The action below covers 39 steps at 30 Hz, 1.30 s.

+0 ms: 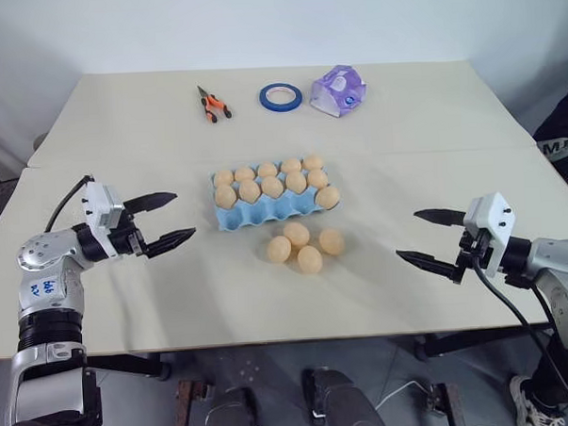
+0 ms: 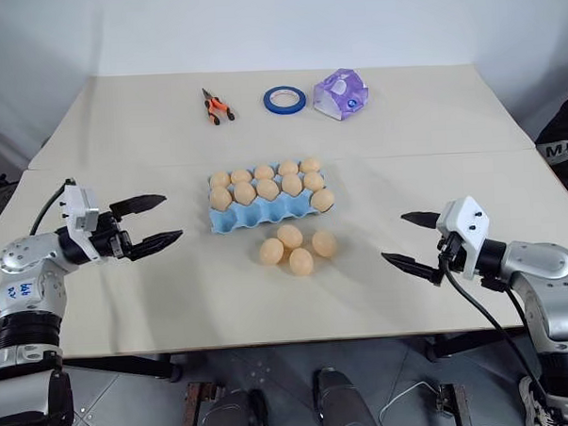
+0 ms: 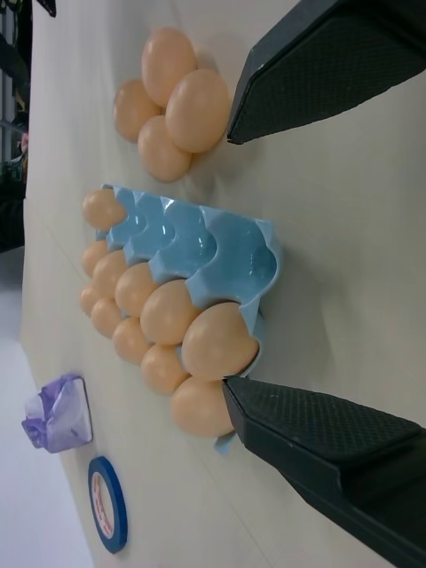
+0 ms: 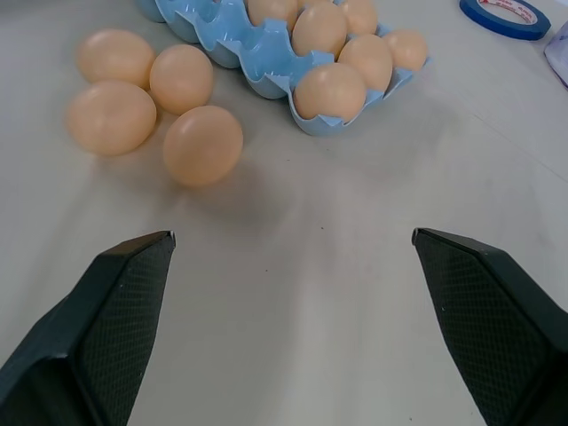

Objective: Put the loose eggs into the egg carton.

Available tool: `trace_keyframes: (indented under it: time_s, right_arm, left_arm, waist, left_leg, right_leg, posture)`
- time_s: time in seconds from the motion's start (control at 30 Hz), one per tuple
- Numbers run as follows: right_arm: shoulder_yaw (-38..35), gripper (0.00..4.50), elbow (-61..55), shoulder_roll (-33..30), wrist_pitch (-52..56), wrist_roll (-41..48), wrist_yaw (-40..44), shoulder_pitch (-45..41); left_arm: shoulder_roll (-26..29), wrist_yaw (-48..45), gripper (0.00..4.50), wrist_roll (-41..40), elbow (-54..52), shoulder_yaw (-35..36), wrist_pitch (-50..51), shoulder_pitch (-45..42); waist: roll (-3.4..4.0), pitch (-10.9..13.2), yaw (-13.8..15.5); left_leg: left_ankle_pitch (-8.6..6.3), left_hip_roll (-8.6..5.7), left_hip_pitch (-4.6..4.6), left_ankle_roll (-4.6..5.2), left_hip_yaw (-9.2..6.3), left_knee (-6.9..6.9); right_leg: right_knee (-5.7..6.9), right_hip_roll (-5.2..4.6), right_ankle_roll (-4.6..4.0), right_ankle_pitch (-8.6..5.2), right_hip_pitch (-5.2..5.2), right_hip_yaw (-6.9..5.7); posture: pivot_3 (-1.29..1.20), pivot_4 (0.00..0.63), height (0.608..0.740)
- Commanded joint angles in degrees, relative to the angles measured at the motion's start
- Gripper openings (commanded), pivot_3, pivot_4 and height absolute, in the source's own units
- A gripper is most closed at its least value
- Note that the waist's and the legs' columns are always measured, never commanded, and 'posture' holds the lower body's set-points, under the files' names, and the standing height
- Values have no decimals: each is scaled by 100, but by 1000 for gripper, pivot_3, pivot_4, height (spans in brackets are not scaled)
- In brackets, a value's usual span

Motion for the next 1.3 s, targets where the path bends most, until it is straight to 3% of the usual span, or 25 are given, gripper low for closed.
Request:
trace_keyframes:
  time_s: [0.03, 0.33, 0.5, 0.67, 0.77, 0.97, 1.3]
  right_arm:
    - [-114, 4500, -263, -67, -51, 45, -67, -91]
    - [-318, 4500, -737, 56, 290, 216, -604, 6]
    - [-723, 4500, -1887, 161, 1129, 681, -1212, 692]
    - [-704, 4500, -2416, 312, 1269, 605, -1557, 1283]
    - [-304, 4500, -2381, 604, 1419, 479, -1964, 994]
    - [441, 4500, -1835, 1418, 1985, 237, -2824, 51]
    - [1158, 4500, -871, 2071, 1994, -97, -2874, -756]
  left_arm:
    - [73, 19, 4450, 33, 125, 36, -202, -220]
    - [54, -78, 4450, -1, 197, -38, -139, -284]
    - [38, -418, 4450, -139, 196, -45, -78, -267]
    - [-63, -1062, 4450, -354, 218, 10, -308, -238]
    - [-119, -1405, 4450, -414, 137, -43, -393, -137]
    - [-189, -1236, 4450, -500, -75, 17, -375, 36]
    - [-184, -822, 4450, -571, -583, 192, -278, 434]
  waist:
    - [0, 0, 5]
    - [0, 0, 9]
    - [0, 0, 91]
    - [-3, -2, 107]
    - [-8, -5, 66]
    - [-8, -5, 54]
    - [-7, -5, 87]
  left_leg:
    - [0, 1, -1, 0, 0, 0]
    - [-1, 3, -1, -1, 1, 0]
    - [-3, 10, -5, -7, 0, -6]
    - [-5, 12, -12, -10, -1, -7]
    - [-5, 12, -9, -5, 7, 0]
    - [0, 15, -2, -6, 14, 2]
    - [-5, 17, -49, -6, 9, 0]
  right_leg:
    - [0, 1, 0, 0, -1, 0]
    - [1, 3, -3, -2, -3, 1]
    - [2, 9, -12, -7, -10, 0]
    - [-3, 11, -18, -11, -14, -5]
    - [-1, 11, -15, -9, -13, 3]
    - [4, 15, -49, -19, -15, 12]
    - [6, 15, -28, -10, -53, 2]
  posture:
    - [0, 150, 740]
    - [0, 150, 740]
    - [0, 150, 740]
    - [0, 150, 740]
    - [0, 150, 740]
    - [0, 150, 740]
    - [0, 150, 740]
